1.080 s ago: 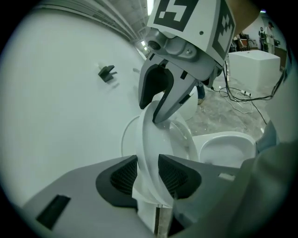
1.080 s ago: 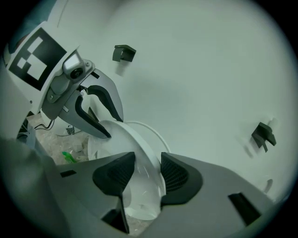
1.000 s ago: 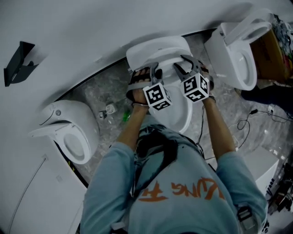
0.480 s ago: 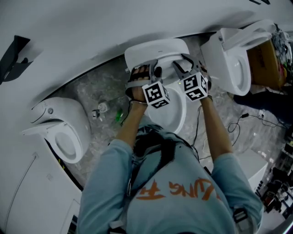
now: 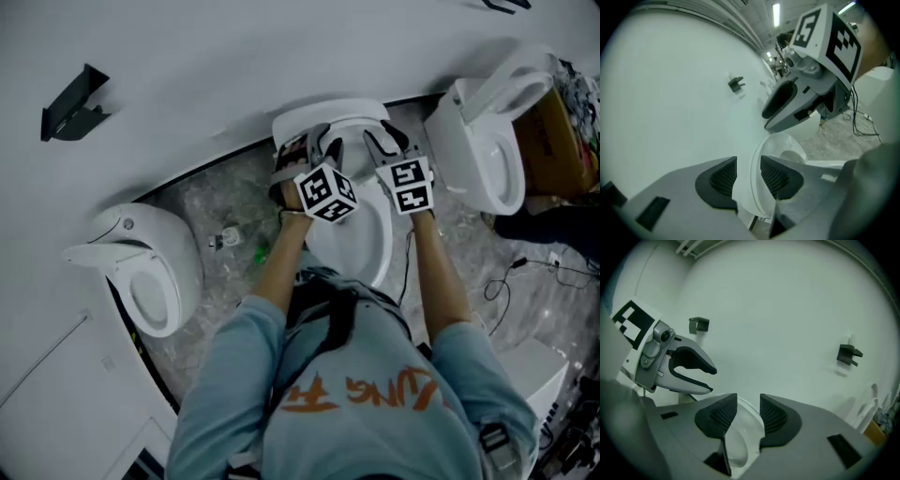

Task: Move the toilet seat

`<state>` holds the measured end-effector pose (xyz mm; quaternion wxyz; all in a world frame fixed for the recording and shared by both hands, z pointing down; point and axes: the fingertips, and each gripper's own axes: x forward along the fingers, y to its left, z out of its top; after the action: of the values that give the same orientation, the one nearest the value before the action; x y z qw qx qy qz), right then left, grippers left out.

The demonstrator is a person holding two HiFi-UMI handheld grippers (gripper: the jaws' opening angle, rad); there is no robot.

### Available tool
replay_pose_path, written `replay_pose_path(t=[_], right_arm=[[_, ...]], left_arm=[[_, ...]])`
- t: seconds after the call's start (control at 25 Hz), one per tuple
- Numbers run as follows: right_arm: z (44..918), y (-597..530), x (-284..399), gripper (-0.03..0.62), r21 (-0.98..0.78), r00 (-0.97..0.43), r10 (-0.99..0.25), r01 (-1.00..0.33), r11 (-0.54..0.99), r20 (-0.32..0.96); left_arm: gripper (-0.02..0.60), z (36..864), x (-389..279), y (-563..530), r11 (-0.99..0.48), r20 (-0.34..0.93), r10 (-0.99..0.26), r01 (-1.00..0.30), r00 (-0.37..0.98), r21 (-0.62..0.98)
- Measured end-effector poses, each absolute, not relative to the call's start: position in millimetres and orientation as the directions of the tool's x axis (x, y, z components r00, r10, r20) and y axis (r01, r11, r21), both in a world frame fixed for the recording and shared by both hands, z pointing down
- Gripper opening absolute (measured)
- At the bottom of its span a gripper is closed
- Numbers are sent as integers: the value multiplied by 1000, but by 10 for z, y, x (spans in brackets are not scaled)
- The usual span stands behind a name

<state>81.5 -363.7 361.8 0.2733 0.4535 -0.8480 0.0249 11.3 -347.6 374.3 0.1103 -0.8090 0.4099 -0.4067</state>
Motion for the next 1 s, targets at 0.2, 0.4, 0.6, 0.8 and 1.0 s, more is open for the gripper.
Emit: replay_pose_path(t=[0.2, 0.4, 0.6, 0.8, 1.0], right_arm=[[2984, -3439, 952, 105, 123, -493, -807, -824, 553, 324], [2276, -3144, 1131, -1, 28, -512, -848, -854, 520, 135], [1913, -2712, 1219, -3, -77, -551, -834, -834, 547, 45], [2026, -2259, 1341, -3, -134, -562, -822, -825, 549, 91], [2089, -1965, 1422, -2, -104, -590, -799, -807, 581, 112]], left_arm=[[125, 2897, 101, -3254, -488, 398, -852, -789, 339, -373], [30, 2132, 101, -2923, -330, 209, -937, -906, 280, -264], [10, 1710, -80, -2515, -166, 116, -982, -975, 149, -147], [3, 1620, -139, -1905, -123, 37, -992, -992, 121, -36], [3, 1824, -62, -1554, -118, 58, -991, -993, 117, -14]])
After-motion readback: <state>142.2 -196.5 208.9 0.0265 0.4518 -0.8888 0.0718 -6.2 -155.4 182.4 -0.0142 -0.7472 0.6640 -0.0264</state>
